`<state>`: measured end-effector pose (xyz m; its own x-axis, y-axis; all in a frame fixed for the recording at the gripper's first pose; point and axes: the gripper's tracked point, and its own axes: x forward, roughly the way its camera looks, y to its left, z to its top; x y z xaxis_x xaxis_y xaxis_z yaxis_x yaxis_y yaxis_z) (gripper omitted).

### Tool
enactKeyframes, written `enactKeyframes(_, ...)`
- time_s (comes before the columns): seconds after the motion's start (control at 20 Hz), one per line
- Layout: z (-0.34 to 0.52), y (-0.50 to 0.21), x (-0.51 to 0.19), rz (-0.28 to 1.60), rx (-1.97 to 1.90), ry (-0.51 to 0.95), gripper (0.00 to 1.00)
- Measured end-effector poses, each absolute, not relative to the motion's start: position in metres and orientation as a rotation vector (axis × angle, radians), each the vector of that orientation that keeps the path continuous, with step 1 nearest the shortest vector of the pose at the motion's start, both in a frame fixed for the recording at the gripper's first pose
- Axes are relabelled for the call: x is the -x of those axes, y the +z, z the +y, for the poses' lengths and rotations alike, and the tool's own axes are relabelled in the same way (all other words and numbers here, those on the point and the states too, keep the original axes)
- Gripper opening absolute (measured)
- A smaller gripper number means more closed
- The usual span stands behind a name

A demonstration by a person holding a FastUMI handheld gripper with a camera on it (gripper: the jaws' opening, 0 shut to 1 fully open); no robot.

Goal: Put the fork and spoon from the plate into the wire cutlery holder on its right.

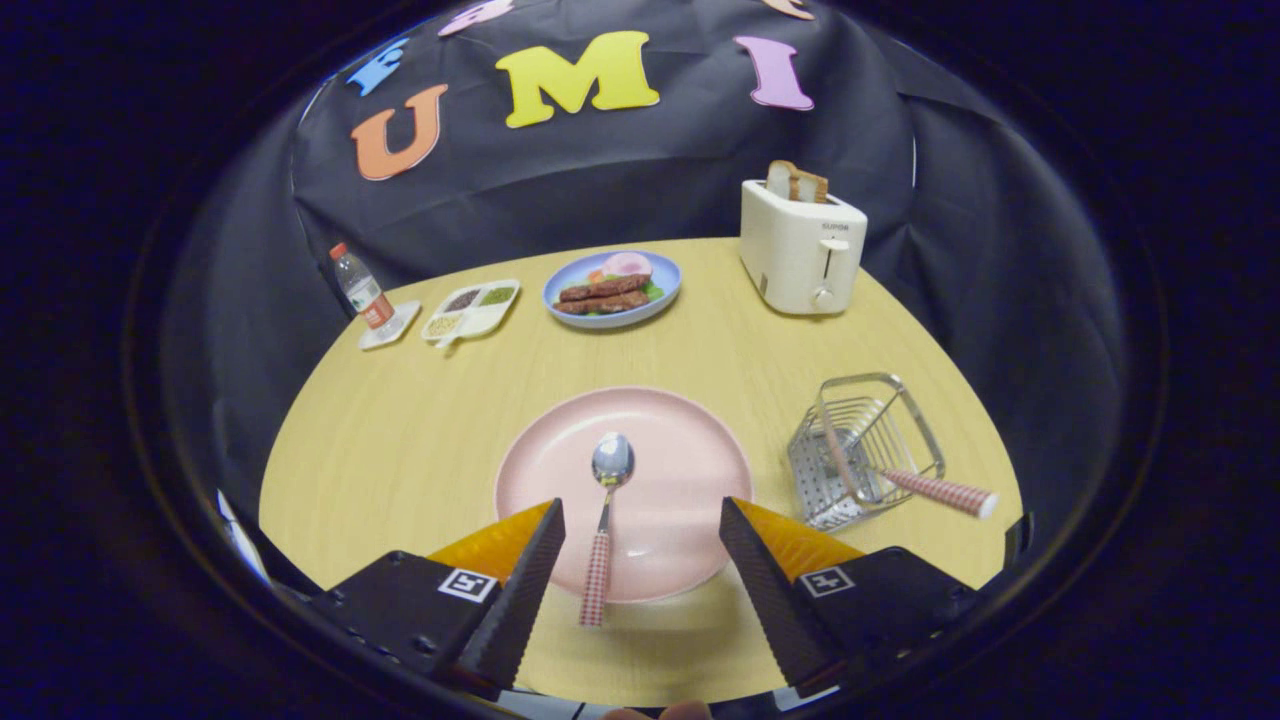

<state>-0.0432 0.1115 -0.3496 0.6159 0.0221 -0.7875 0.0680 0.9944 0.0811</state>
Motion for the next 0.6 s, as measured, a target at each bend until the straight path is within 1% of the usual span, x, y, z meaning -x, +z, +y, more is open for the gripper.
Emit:
enactKeyframes(0.3,0.132,-0.391,0.045,0.950,-0.047,-0.007,0.91)
enactKeyframes(0.35,0.134,-0.398,0.047,0.964,-0.038,-0.010,0.81)
enactKeyframes(0.4,0.137,-0.402,0.048,0.974,-0.053,-0.010,0.73)
enactKeyframes(0.45,0.138,-0.406,0.048,0.983,-0.063,-0.019,0.63)
enactKeyframes(0.5,0.137,-0.406,0.048,0.987,-0.061,-0.030,0.61)
enactKeyframes(0.6,0.129,-0.409,0.046,0.994,-0.030,-0.075,0.31)
